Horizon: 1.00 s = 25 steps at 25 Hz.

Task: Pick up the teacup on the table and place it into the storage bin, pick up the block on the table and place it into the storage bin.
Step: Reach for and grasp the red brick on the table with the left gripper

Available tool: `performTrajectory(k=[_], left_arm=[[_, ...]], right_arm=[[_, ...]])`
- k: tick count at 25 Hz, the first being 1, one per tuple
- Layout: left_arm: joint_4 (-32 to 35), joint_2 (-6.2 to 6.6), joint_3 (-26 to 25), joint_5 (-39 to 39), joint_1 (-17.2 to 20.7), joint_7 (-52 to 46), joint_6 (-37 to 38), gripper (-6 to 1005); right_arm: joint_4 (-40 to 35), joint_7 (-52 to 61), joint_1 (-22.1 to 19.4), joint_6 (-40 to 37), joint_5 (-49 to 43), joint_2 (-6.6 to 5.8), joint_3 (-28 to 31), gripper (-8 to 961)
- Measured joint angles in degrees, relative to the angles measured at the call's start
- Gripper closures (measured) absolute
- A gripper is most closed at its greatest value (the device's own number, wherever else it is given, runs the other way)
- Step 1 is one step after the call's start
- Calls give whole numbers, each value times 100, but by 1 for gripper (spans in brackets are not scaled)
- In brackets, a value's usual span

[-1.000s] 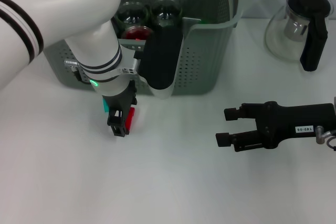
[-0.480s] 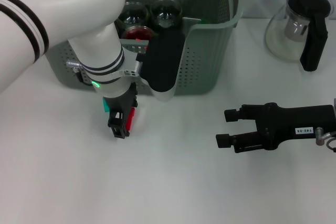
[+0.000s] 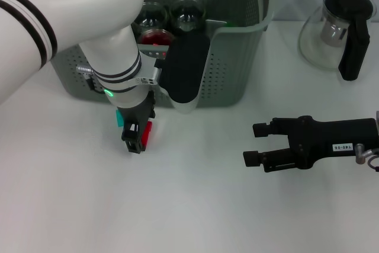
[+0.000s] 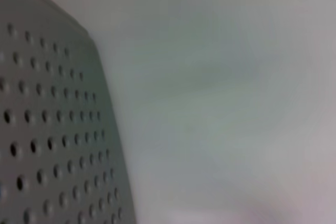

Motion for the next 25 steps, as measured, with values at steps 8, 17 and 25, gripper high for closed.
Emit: performTrajectory(k=[8, 17, 25], left_arm=[[-16, 1, 26, 0, -1, 1, 6, 235], [-17, 11, 128, 0, -47, 0, 22, 236], [-107, 9, 156, 0, -54, 0, -57, 237]], right_arm=[[-4, -2, 8, 2, -2, 2, 0, 7], [-3, -10, 3, 9, -2, 9, 0, 7], [71, -85, -9, 12, 11, 9, 6, 7]])
